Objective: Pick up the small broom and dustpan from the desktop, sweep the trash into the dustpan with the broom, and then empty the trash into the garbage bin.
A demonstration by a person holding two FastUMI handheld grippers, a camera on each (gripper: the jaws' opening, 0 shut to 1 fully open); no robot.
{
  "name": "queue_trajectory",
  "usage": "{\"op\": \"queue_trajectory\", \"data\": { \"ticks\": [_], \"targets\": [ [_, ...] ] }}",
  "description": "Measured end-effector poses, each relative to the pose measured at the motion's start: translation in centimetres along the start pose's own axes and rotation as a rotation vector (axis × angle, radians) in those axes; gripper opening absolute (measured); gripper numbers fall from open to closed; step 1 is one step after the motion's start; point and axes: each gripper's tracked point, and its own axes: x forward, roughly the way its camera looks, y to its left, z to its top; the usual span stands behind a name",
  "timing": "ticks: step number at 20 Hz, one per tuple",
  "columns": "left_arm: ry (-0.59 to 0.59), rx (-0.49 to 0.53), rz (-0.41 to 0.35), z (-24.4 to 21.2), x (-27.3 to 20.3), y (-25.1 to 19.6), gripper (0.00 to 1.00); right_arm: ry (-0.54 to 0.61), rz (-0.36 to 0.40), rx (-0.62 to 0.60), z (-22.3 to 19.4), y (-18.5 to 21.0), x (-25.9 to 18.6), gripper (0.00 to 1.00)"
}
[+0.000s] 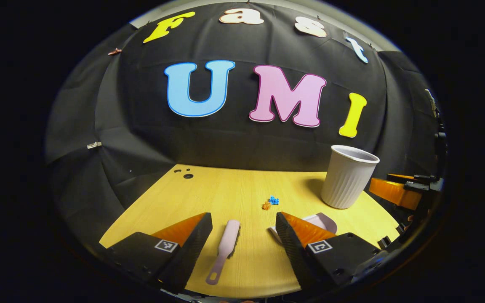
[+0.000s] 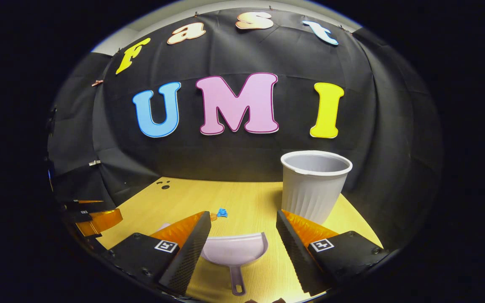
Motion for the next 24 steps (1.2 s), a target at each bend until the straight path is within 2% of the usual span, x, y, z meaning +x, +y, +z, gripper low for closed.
{"op": "queue_trajectory", "data": {
  "ticks": [4,9,14,17,24],
  "targets": [
    [0.025,-0.016,0.0,-0.6,0.3,0.1,0.96,0.031,0.01,0.019,-0.9,-0.1,0.9,0.98],
    [0.117,-0.06,-0.021,-2.7,1.5,0.5,0.96,0.064,0.008,0.055,-2.1,-0.3,2.0,0.97],
    [0.289,-0.082,-0.006,-7.3,3.8,2.7,0.96,0.116,-0.003,0.071,-4.3,-1.1,2.6,0.99],
    [0.405,-0.111,-0.031,-10.3,5.5,3.2,0.96,0.164,-0.016,0.077,-6.2,-1.5,2.4,0.99],
    [0.66,-0.013,-0.031,-16.2,9.5,5.1,0.96,0.252,-0.029,0.082,-9.0,-2.3,2.2,0.99]
  ]
}}
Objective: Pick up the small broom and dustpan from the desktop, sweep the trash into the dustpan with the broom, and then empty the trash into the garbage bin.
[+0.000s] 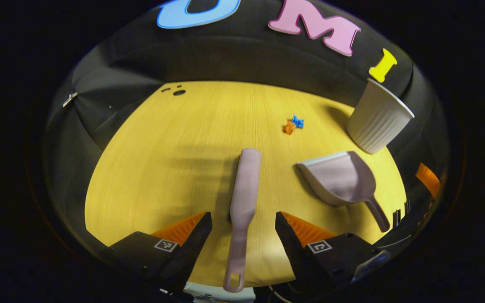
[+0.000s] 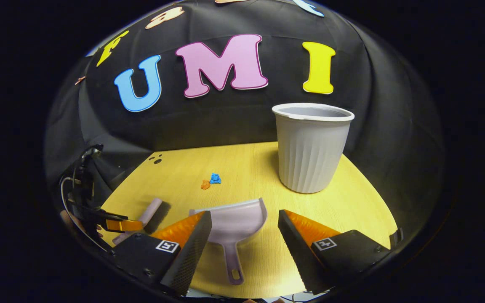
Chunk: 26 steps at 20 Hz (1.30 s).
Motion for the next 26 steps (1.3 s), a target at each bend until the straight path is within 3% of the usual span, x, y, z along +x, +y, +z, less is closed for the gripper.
{"op": "queue_trajectory", "data": {
  "ticks": [3,7,12,16,20,26],
  "targets": [
    [0.076,0.015,-0.011,-0.5,2.1,-0.3,0.95,0.008,-0.004,0.004,-0.4,-0.3,0.0,0.99],
    [0.116,0.088,0.043,-0.6,3.9,0.6,0.92,0.035,-0.011,0.019,-0.9,-0.5,0.7,0.99],
    [0.16,0.123,0.042,-2.1,5.1,0.4,0.82,0.065,-0.005,0.014,-1.6,-0.2,1.4,0.99],
    [0.139,0.135,0.045,-2.2,5.4,0.3,0.67,0.094,0.02,-0.001,-2.6,0.7,1.4,0.99],
    [0.105,0.127,0.053,-2.1,5.5,0.2,0.39,0.123,0.046,-0.021,-3.5,1.7,1.2,0.99],
    [0.034,0.099,0.052,-2.2,5.1,0.1,0.27,0.157,0.046,-0.026,-4.1,1.8,1.4,0.99]
  ]
}}
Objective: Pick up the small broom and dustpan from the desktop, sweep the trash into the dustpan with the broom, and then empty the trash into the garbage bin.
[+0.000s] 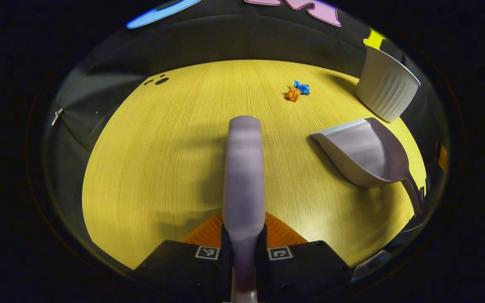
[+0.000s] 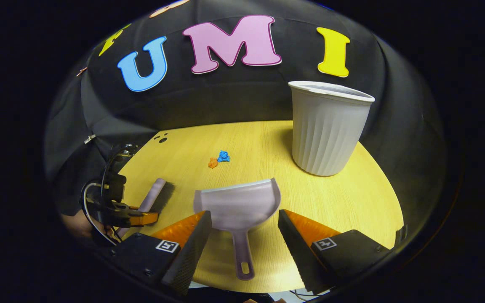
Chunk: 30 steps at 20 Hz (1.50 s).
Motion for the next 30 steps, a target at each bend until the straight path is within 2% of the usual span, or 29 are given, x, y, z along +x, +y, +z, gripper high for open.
{"op": "queue_trajectory", "data": {
  "ticks": [7,16,20,27,30],
  "targets": [
    [-0.069,-0.092,-0.017,-1.1,-4.1,1.3,0.25,0.113,0.026,0.007,-2.4,1.4,1.3,0.99],
    [-0.115,-0.171,0.009,-2.7,-8.9,3.7,0.25,0.345,-0.02,-0.064,-8.9,0.2,5.7,1.0],
    [-0.111,-0.197,0.009,-2.6,-9.4,3.8,0.25,0.437,-0.027,-0.065,-11.2,0.2,7.3,1.0],
    [-0.096,-0.154,0.009,0.6,-8.1,4.2,0.25,0.487,-0.046,-0.068,-12.0,-0.4,8.8,0.98],
    [-0.09,-0.153,-0.01,3.2,-6.9,3.7,0.25,0.48,-0.044,-0.074,-11.6,-0.7,9.3,0.89]
  ]
}}
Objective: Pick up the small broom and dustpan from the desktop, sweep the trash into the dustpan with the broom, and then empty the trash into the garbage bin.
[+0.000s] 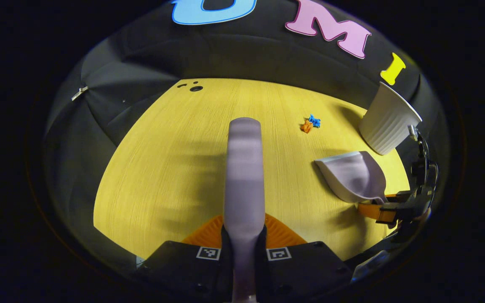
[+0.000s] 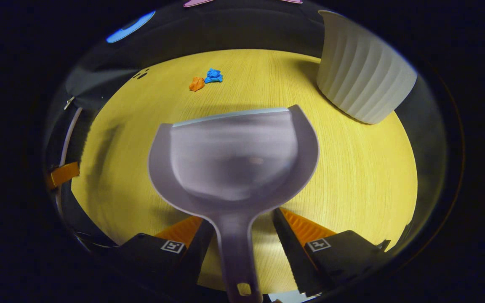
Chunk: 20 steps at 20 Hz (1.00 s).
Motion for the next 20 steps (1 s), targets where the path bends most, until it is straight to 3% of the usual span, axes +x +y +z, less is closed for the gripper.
{"op": "queue_trajectory", "data": {
  "ticks": [3,6,8,10,11,12,13,20],
  "targets": [
    [0.003,0.028,-0.012,2.4,1.8,-0.8,0.25,-0.003,-0.012,-0.058,0.4,-0.2,0.1,0.79],
    [0.027,0.1,-0.028,4.9,4.2,-2.1,0.25,-0.005,0.004,-0.066,0.6,0.1,0.6,0.51],
    [0.033,0.157,-0.043,6.4,5.8,-3.2,0.25,0.001,0.033,-0.075,0.7,0.2,0.6,0.39],
    [0.045,0.197,-0.06,7.7,7.5,-4.5,0.27,0.021,0.082,-0.102,0.7,0.2,0.4,0.43],
    [0.055,0.212,-0.071,8.4,8.5,-5.1,0.25,0.033,0.11,-0.099,0.7,0.2,0.4,0.37],
    [0.069,0.226,-0.08,9.1,9.5,-5.7,0.25,0.043,0.131,-0.097,0.8,-0.1,0.3,0.42],
    [0.078,0.241,-0.09,9.7,10.6,-6.3,0.25,0.04,0.141,-0.115,1.2,-0.4,0.2,0.37],
    [0.1,0.495,-0.114,15.4,17.1,-8.7,0.25,0.012,0.129,-0.281,3.8,-3.3,-0.5,0.37]
  ]
}}
